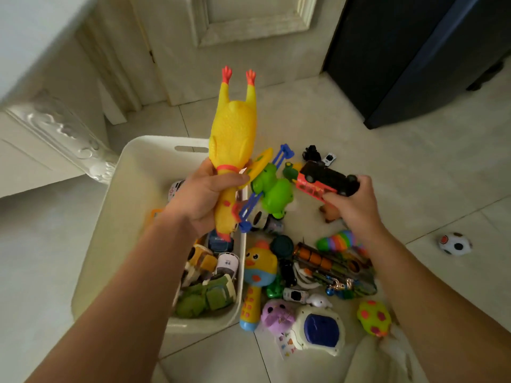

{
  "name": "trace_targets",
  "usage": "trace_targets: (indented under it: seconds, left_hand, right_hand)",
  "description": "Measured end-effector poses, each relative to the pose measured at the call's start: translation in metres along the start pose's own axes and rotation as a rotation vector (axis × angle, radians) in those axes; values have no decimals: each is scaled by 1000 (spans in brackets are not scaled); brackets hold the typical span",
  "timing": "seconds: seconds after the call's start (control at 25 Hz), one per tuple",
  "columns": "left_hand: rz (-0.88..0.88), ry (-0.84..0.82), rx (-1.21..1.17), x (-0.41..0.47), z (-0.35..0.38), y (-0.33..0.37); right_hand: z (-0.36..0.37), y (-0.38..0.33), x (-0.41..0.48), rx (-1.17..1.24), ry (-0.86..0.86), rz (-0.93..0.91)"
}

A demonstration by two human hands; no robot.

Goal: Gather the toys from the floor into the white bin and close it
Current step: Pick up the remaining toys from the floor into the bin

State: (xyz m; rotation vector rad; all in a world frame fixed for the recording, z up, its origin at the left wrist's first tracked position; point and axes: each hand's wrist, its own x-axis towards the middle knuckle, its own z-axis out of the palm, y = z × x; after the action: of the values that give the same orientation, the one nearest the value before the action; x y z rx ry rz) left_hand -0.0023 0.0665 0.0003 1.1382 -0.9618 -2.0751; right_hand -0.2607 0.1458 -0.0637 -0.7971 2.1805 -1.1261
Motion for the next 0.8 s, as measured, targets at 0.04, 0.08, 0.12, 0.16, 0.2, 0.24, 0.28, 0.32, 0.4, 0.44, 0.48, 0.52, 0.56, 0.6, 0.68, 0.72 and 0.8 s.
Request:
trace_targets:
  seconds: [0.04, 0.08, 0.12, 0.16, 0.2, 0.24, 0.28, 0.32, 0.4, 0.44, 0.48, 0.52, 0.56, 0.6, 0.68, 0.72, 0.8]
  left_hand:
    - [29, 4, -8, -10, -10, 9]
    - [59, 14, -15, -20, -22, 17]
    - [100, 37, -8, -32, -36, 27]
    - [147, 73, 12, -43, -48, 35]
    - [190, 113, 38, -54, -60, 42]
    - [222, 152, 63, -65, -72, 49]
    - [242, 189, 81, -75, -82, 54]
    - [258, 233, 95, -85, -93, 58]
    - [294, 298, 101, -100, -111, 66]
    - [303, 316, 92, -103, -116, 68]
    - [310, 346, 82, -107, -125, 71]
    - [314, 376, 79, -111, -134, 73]
    - [312, 404, 86, -114, -140, 74]
    - [309, 430, 102, -116, -146, 76]
    - [305, 463, 126, -118, -158, 76]
    - [299, 471, 128, -117, -163, 76]
    - [284, 469, 133, -115, -169, 75]
  right_hand:
    - [1, -22, -6, 26, 20, -43]
    - [4, -44, -14, 55, 13, -95]
    - [11, -66, -24, 79, -19, -141]
    - [20, -87, -33, 99, -54, -184]
    - [31, -104, -42, 109, -91, -207]
    - [46, -120, -52, 106, -138, -220]
    - [64, -130, -59, 79, -187, -218]
    - [86, -136, -65, 30, -238, -208]
    - [130, -135, -72, -95, -342, -158]
    - [148, -129, -73, -154, -389, -126]
    - [169, -123, -76, -211, -447, -93]
    - [190, -117, -79, -244, -494, -75]
    - [208, -110, -79, -260, -514, -61]
    - [225, -105, -79, -246, -518, -46]
    - [259, -104, -76, -199, -503, 36]
    - [271, -107, -75, -163, -482, 96]
    - [286, -110, -70, -74, -431, 204]
